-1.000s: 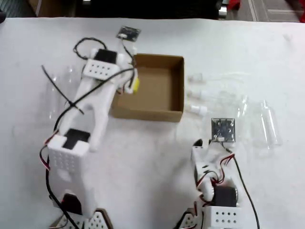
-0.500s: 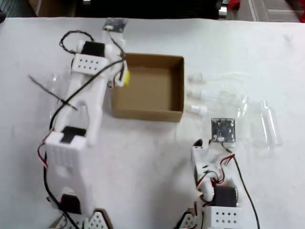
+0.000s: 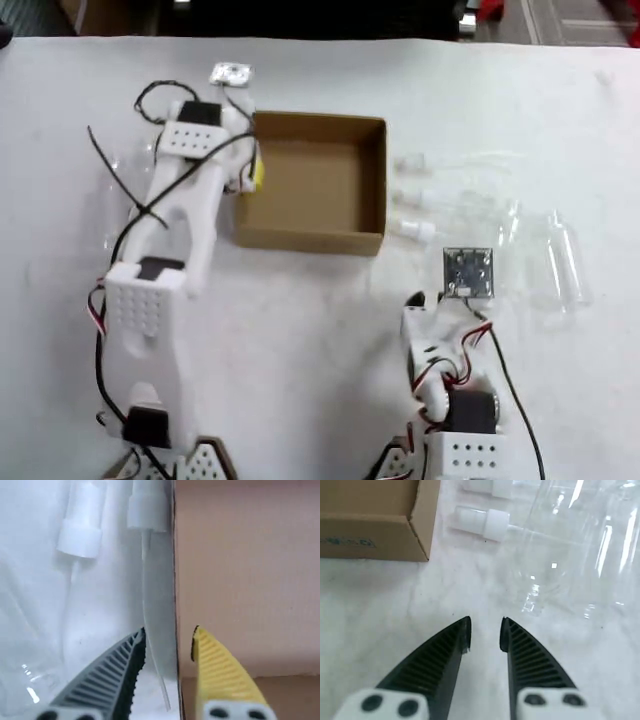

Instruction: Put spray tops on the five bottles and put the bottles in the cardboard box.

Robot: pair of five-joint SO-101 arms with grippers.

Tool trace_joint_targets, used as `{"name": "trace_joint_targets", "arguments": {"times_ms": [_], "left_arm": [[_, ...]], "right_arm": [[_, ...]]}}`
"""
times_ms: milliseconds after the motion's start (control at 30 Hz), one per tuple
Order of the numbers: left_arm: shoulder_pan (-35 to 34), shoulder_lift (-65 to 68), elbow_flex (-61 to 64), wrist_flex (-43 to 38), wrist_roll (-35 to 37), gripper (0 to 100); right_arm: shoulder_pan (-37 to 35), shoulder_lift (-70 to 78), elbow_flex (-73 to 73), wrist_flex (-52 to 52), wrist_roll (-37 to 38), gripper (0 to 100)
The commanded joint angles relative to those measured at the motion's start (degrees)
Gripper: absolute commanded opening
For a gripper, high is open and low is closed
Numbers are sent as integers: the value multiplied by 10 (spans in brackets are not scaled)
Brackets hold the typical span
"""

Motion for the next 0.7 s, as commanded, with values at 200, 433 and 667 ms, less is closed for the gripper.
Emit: {"name": "trace_joint_targets", "arguments": {"times_ms": [200,433,667], "left_arm": [[-3,5,-20,4,6,26],[29,0,-20,69,-11,22],[39,0,-20,127,-11,22]], "right_arm": [[-3,-6,6,-12,5,91],[-3,-6,6,-13,5,91],[-3,-6,6,-13,5,91]]}}
